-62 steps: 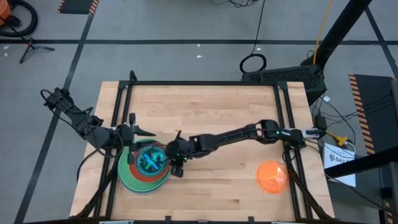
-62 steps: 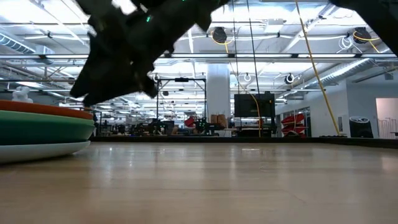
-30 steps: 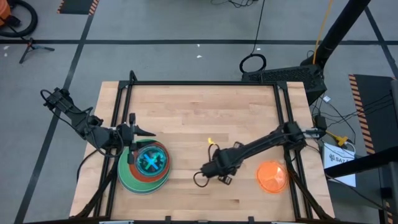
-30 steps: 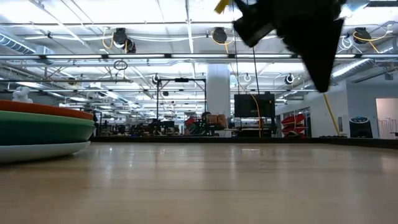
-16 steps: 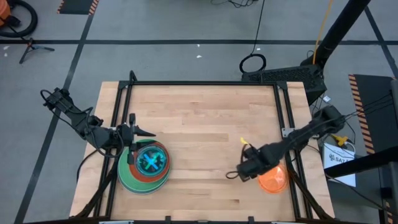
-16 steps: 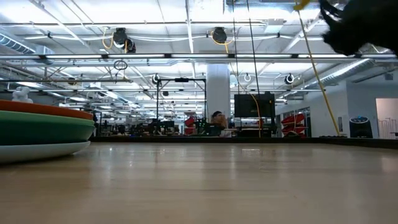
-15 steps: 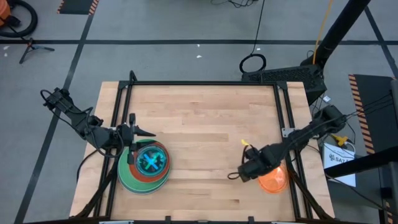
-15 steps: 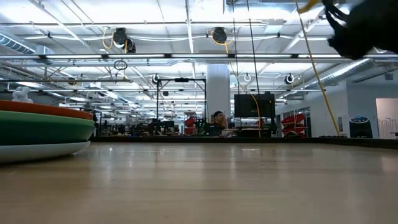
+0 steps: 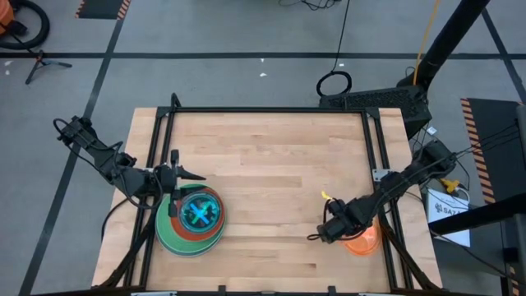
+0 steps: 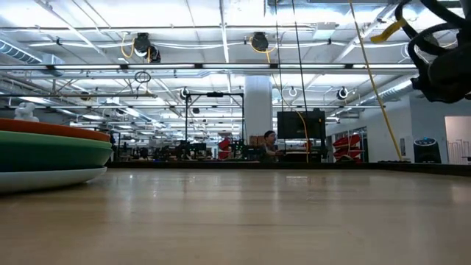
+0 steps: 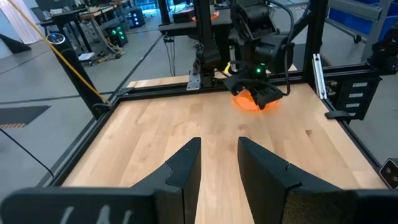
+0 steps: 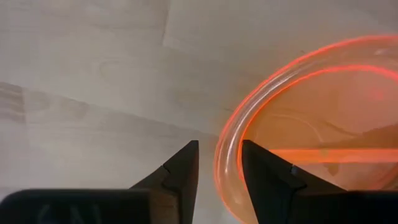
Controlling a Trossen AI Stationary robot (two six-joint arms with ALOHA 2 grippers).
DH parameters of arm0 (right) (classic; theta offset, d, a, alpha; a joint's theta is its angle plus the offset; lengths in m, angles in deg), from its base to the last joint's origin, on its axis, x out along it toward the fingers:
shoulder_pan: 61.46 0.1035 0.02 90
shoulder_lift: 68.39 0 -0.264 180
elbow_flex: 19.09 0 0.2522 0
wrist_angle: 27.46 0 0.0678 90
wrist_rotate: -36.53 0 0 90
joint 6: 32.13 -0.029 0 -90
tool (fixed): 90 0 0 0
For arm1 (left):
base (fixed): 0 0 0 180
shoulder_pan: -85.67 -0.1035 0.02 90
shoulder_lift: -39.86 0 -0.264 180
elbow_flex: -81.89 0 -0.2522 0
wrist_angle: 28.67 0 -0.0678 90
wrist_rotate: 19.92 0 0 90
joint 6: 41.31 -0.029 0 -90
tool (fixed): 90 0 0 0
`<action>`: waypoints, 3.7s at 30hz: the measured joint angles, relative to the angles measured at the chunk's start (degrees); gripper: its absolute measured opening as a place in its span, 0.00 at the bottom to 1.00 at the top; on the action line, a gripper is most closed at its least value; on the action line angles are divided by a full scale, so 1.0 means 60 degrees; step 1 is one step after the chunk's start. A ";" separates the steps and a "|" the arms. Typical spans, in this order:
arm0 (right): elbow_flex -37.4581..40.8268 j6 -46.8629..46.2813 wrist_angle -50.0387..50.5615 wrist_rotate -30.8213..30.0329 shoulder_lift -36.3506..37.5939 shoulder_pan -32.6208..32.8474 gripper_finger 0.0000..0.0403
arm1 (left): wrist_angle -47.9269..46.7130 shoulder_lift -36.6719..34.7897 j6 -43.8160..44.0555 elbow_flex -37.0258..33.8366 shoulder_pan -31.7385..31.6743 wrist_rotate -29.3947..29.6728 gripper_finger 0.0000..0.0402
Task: Stack plastic plates
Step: Stack the light orange plate on top of the light blue plate
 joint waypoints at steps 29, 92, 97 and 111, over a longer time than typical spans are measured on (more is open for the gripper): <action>-0.0241 0.1416 -0.0240 0.0072 -0.1067 -0.0029 0.04 | 0.0025 -0.0003 -0.0075 0.0000 0.0000 0.0011 0.28; -1.2451 2.7581 -0.0967 -0.4941 -0.7500 -0.2142 0.01 | 0.0014 0.0000 -0.0050 0.0000 0.0000 0.0018 0.28; -1.2455 2.8033 -0.1769 -0.4644 -0.7643 -0.2338 0.01 | 0.0009 0.0000 -0.0046 0.0000 0.0001 0.0018 0.28; -1.2448 2.9072 -0.2140 -0.4647 -0.8494 -0.2837 0.01 | -0.0008 -0.0003 -0.0018 -0.0004 0.0004 0.0014 0.28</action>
